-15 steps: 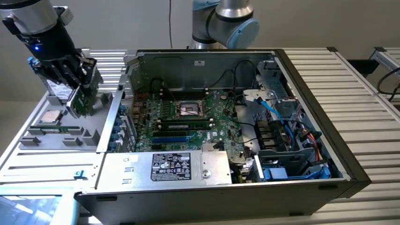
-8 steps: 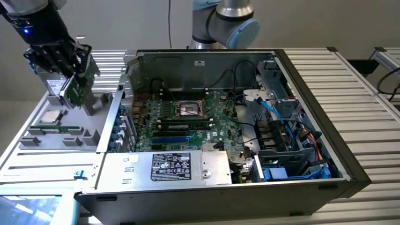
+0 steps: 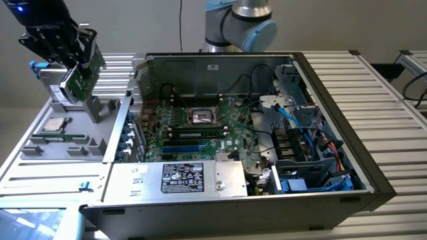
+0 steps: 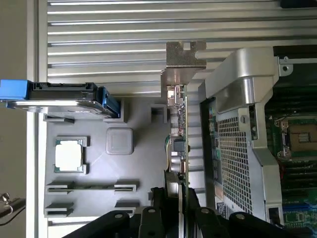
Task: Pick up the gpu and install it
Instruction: 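Pick up the gpu and move the gpu toward the slot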
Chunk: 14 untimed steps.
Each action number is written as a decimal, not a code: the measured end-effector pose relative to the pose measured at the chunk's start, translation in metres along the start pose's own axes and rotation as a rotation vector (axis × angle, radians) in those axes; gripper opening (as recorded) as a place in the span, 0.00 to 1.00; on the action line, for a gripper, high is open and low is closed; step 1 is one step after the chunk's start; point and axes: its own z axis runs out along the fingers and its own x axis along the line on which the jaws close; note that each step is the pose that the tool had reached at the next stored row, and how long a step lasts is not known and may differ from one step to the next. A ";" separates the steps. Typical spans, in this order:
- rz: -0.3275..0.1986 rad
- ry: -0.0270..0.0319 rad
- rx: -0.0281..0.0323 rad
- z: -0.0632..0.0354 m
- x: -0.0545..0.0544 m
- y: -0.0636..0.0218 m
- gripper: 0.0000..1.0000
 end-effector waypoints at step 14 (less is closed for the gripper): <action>0.001 0.0131 0.0004 -0.0512 -0.058 0.0031 0.28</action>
